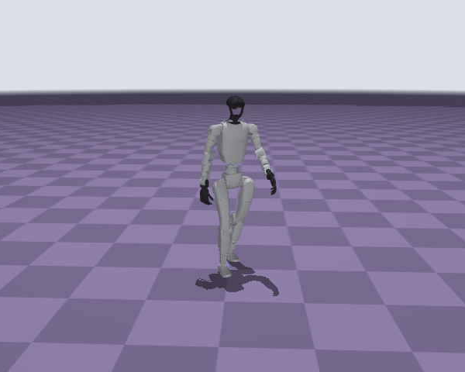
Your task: Walk
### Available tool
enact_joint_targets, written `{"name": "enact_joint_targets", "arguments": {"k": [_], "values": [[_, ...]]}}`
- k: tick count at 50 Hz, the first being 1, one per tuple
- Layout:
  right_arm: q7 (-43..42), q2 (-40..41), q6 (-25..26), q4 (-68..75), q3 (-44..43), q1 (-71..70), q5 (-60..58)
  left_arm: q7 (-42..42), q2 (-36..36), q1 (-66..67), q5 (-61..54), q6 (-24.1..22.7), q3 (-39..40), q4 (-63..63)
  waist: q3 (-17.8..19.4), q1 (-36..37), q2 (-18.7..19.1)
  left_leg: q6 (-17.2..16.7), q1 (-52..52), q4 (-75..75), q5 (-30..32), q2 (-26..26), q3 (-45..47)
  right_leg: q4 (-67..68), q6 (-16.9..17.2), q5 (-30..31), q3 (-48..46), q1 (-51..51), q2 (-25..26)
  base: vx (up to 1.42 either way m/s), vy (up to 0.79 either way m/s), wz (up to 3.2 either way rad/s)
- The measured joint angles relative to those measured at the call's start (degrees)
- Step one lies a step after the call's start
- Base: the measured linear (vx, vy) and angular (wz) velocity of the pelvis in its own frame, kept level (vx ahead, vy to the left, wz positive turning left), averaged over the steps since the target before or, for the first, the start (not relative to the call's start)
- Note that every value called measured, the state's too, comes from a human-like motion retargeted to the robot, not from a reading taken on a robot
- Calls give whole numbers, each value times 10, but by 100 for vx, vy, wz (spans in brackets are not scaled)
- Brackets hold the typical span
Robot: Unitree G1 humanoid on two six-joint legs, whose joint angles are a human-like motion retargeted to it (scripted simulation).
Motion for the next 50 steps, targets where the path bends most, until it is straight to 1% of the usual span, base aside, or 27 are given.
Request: {"name": "enact_joint_targets", "arguments": {"k": [2, 5, 6, 8, 11, 13, 15, 17, 20, 23, 25, 28, 31, 32, 33, 35, 37, 39, 40, 42, 43, 45, 46, 47, 48, 50], "values": [[2, -5, 3, -1, -7, 15, 3, -1, -2, -11, 10, -5, 0, -7, -7, 0, 12, -5, 7, 10, -17, 14, 0, -161, 15, 32, 9, 12, 29, -3, -3, 21], [7, -6, 5, -1, -10, 30, 4, -3, -6, -12, 22, -10, -5, -9, -18, 2, 14, -11, 14, 46, -48, 20, -3, -277, 24, 62, 25, 24, 47, -1, -3, 12], [9, -5, 5, 0, -10, 32, 5, -8, -11, -6, 24, -11, -7, -6, -21, 3, 17, -14, 14, 72, -60, 24, -6, -289, 23, 77, 25, 35, 53, 3, -5, 13], [10, -2, 5, 1, -9, 32, 8, -18, -20, 14, 28, -11, -11, 6, -25, 5, 23, -23, 10, 140, -82, 35, -12, -287, 19, 101, 25, 53, 67, 4, -6, 8], [4, 7, 2, 0, -5, 18, 16, -35, -36, 64, 34, -6, -18, 41, -29, 8, 40, -49, -22, 305, -92, 66, -13, -237, 2, 109, 21, 74, 97, 3, -7, 6], [-4, 13, -1, -7, 0, 3, 24, -48, -45, 104, 40, 1, -26, 73, -32, 13, 57, -73, -70, 457, -70, 99, -6, -204, -17, 97, 14, 85, 124, 0, -7, 3], [-17, 17, -5, -22, 9, -20, 27, -61, -50, 143, 50, 12, -36, 106, -37, 21, 74, -93, -133, 612, -26, 138, 4, -179, -41, 72, 8, 93, 151, -2, -6, -4], [-38, 16, -9, -44, 18, -51, 28, -68, -50, 174, 60, 23, -43, 134, -39, 35, 79, -92, -200, 725, -4, 167, 14, -168, -60, 46, 8, 106, 165, -2, -6, -16], [-71, 12, -17, -76, 27, -111, 30, -75, -43, 210, 72, 32, -47, 161, -36, 56, 70, -66, -297, 820, -21, 196, 34, -174, -70, 20, 24, 135, 171, -2, -3, -14], [-98, 8, -21, -100, 27, -180, 40, -76, -30, 234, 74, 31, -40, 167, -30, 72, 48, -40, -382, 795, -49, 201, 58, -208, -65, 12, 48, 179, 159, 0, 0, 0], [-111, 6, -26, -115, 23, -220, 48, -74, -24, 247, 69, 27, -32, 163, -23, 81, 35, -33, -419, 722, -56, 191, 74, -233, -61, 7, 62, 215, 148, 0, 0, 0], [-121, 5, -35, -135, 20, -265, 59, -65, -25, 262, 62, 19, -23, 157, -18, 91, 23, -38, -443, 536, -42, 165, 93, -258, -56, -7, 75, 263, 133, 0, 0, 0], [-121, 9, -42, -145, 18, -298, 58, -56, -28, 264, 60, 13, -19, 152, -22, 92, 11, -46, -425, 285, 2, 115, 96, -260, -50, -27, 79, 292, 111, 0, 0, 0], [-119, 12, -44, -148, 19, -304, 55, -54, -30, 265, 60, 11, -19, 150, -24, 91, 9, -47, -416, 218, 13, 101, 93, -251, -49, -36, 81, 297, 107, 0, 0, 0], [-117, 15, -45, -150, 21, -306, 53, -51, -32, 266, 61, 11, -19, 149, -28, 90, 10, -47, -415, 185, 15, 94, 89, -236, -48, -47, 83, 301, 106, -1, 4, -19], [-111, 22, -47, -152, 25, -305, 49, -49, -34, 261, 63, 10, -19, 146, -33, 89, 4, -41, -400, 142, 32, 76, 85, -192, -45, -71, 89, 305, 99, 1, 4, -20], [-102, 32, -48, -146, 29, -294, 44, -44, -35, 252, 63, 9, -22, 145, -35, 88, -12, -31, -385, 149, 51, 53, 83, -129, -34, -91, 98, 306, 82, 0, 0, 0], [-89, 44, -47, -131, 35, -273, 41, -40, -36, 240, 60, 11, -27, 143, -36, 85, -35, -18, -374, 180, 59, 24, 82, -51, -10, -90, 106, 302, 58, 0, 0, 0], [-81, 49, -46, -121, 39, -260, 40, -38, -37, 233, 58, 11, -30, 142, -37, 83, -48, -11, -368, 196, 60, 8, 82, -8, 7, -78, 111, 298, 45, 0, 0, 0], [-64, 61, -42, -96, 47, -229, 39, -30, -38, 216, 49, 12, -33, 132, -38, 78, -71, 4, -347, 209, 53, -23, 80, 97, 51, -8, 116, 275, 23, 0, 0, 0], [-56, 66, -39, -84, 50, -214, 37, -26, -36, 205, 44, 13, -34, 125, -38, 75, -78, 9, -333, 208, 48, -34, 77, 152, 66, 37, 113, 257, 19, 0, 0, 0], [-43, 72, -33, -61, 55, -187, 30, -18, -31, 178, 33, 13, -34, 107, -35, 69, -81, 14, -298, 196, 35, -39, 68, 254, 71, 108, 94, 212, 15, 0, 0, 0], [-39, 71, -30, -52, 55, -174, 24, -14, -29, 164, 28, 12, -34, 96, -33, 64, -80, 16, -277, 184, 30, -43, 64, 294, 71, 113, 90, 186, 5, 0, 6, -3], [-36, 69, -27, -42, 55, -161, 18, -10, -27, 149, 23, 11, -34, 86, -31, 58, -78, 19, -255, 170, 25, -48, 60, 331, 71, 109, 87, 161, -7, -1, 14, 5], [-34, 66, -25, -34, 54, -147, 11, -7, -25, 134, 19, 11, -33, 76, -28, 50, -77, 22, -232, 154, 21, -56, 55, 358, 70, 89, 87, 135, -22, -1, 14, 8], [-32, 57, -21, -21, 50, -119, -1, 2, -20, 104, 11, 9, -31, 57, -21, 36, -71, 20, -182, 122, 16, -59, 45, 383, 41, 40, 72, 84, -48, -1, 9, 4]]}}
